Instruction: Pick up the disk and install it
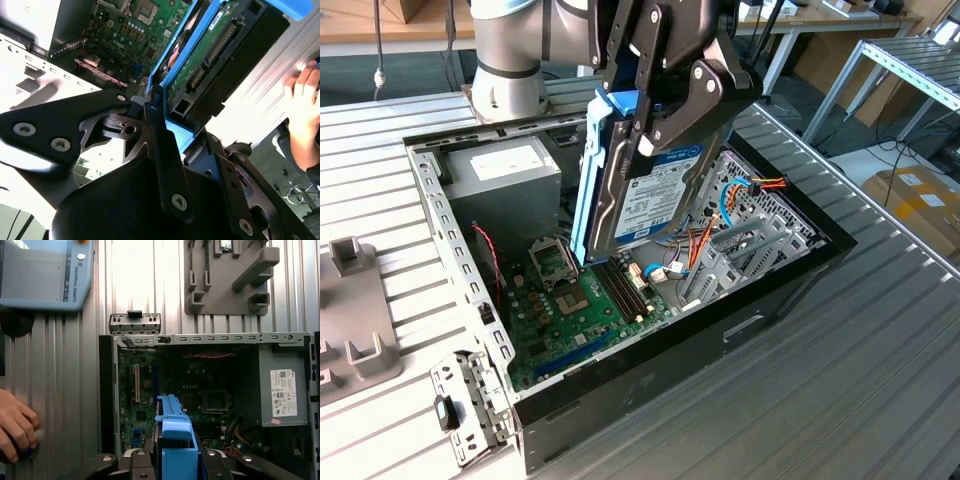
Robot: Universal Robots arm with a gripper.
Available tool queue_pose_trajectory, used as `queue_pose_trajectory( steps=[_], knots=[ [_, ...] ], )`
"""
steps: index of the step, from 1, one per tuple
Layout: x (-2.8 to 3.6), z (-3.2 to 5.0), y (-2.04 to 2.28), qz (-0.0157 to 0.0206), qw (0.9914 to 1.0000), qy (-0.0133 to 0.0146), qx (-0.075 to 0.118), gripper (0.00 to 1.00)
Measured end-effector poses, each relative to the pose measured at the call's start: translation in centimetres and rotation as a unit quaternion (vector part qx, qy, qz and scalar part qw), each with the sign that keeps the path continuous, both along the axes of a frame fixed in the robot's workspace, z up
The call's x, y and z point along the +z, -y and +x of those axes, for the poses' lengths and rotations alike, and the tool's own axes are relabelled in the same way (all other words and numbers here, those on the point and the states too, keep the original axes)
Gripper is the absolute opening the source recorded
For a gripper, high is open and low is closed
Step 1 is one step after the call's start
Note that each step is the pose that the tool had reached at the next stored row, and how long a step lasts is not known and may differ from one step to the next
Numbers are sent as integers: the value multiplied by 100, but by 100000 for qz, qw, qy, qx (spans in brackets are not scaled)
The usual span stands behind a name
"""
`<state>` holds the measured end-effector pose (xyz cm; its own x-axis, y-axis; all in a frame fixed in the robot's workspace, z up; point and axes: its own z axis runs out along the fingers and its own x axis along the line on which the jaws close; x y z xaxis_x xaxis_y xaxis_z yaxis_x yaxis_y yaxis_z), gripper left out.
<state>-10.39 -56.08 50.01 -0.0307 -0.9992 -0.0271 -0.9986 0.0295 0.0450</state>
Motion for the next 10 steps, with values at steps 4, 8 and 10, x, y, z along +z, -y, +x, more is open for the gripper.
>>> queue_pose_trajectory(
  steps=[4, 8, 10],
  knots=[
    [-3, 26, 16, 0, 100000, -3, 1, 37],
    [-6, 47, 30, -2, 100000, -6, 4, 37],
    [-8, 57, 37, -2, 100000, -7, 2, 37]
  ],
)
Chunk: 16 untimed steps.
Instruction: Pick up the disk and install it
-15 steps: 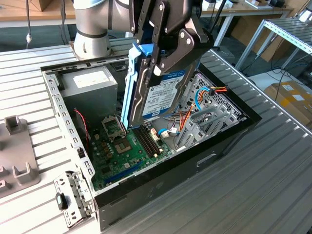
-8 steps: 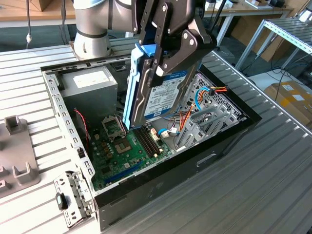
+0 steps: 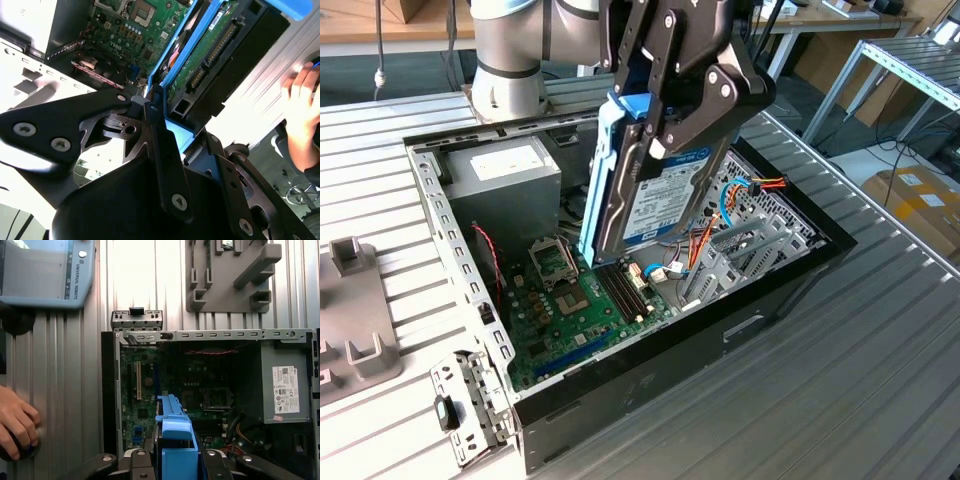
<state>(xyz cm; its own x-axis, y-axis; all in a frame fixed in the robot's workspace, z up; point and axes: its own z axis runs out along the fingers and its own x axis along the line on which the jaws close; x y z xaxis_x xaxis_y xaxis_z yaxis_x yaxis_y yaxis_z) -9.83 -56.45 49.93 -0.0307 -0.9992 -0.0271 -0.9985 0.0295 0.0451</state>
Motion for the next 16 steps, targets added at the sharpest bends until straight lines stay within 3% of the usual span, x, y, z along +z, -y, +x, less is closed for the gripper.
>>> queue_pose_trajectory(
  steps=[16],
  knots=[
    [-13, 87, 72, 3, 100000, -10, 1, 37]
  ],
)
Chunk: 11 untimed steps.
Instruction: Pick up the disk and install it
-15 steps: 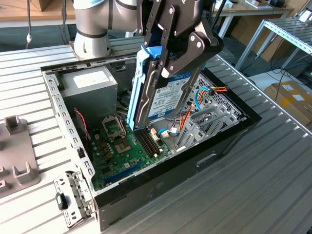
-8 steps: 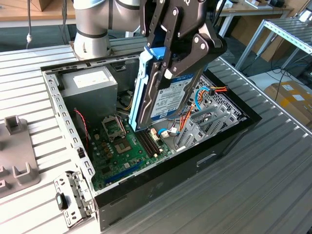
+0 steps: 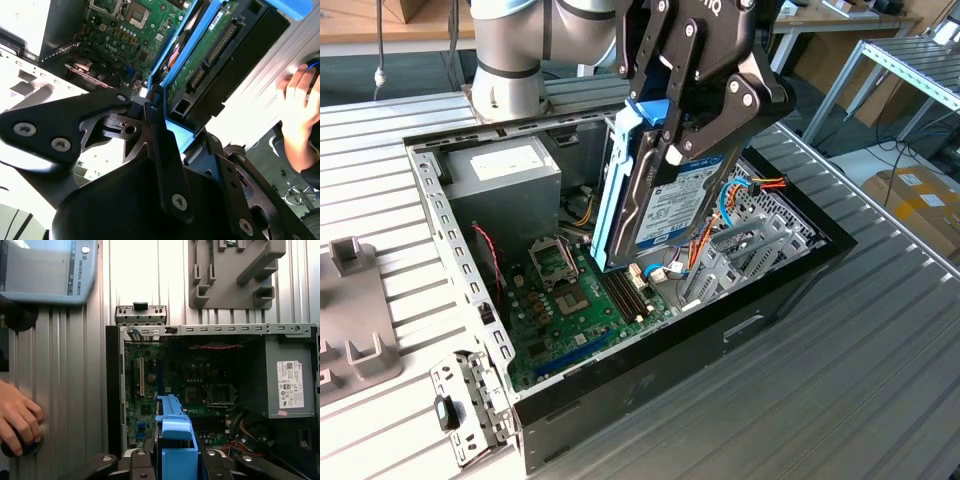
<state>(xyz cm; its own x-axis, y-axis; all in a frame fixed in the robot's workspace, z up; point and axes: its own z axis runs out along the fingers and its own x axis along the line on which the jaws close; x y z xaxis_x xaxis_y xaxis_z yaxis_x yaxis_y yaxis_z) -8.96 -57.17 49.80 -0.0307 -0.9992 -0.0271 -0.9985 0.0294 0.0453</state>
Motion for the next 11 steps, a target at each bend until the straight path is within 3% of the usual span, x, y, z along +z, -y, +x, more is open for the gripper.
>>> queue_pose_trajectory(
  steps=[11],
  knots=[
    [-11, 74, 46, -5, 100000, -11, 0, 37]
  ],
)
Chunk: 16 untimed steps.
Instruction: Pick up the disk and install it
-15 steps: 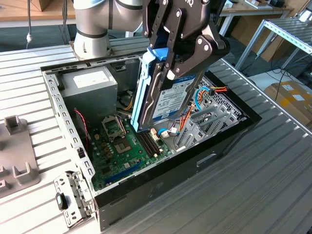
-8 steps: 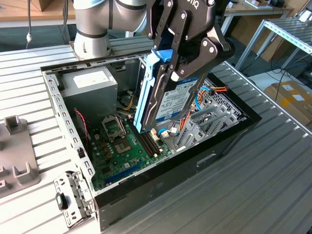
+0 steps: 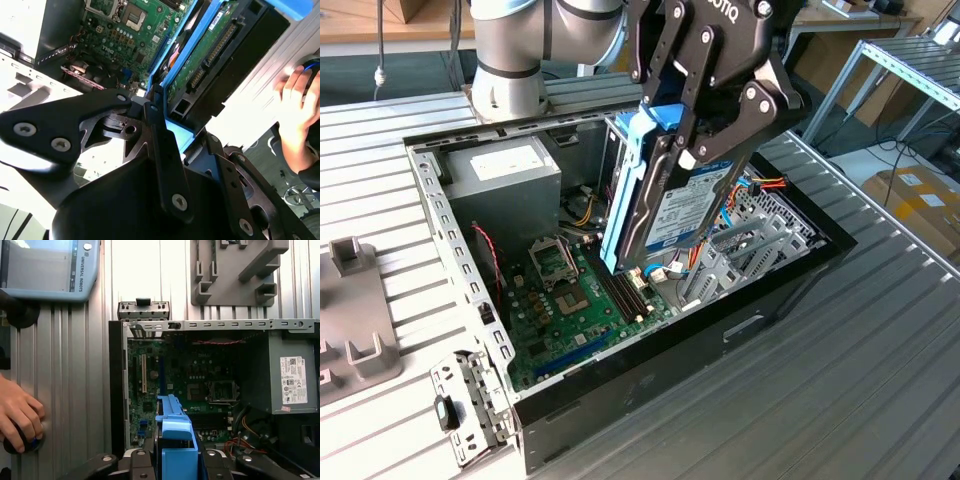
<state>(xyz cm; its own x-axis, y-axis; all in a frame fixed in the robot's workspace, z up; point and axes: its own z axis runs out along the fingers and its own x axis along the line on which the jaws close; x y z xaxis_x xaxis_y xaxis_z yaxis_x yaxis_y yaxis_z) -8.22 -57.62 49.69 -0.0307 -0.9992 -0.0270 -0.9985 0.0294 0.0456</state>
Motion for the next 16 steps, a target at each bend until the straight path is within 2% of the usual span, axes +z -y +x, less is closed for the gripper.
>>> queue_pose_trajectory(
  steps=[16],
  knots=[
    [-13, 140, 33, 2, 100000, -16, 0, 37]
  ],
)
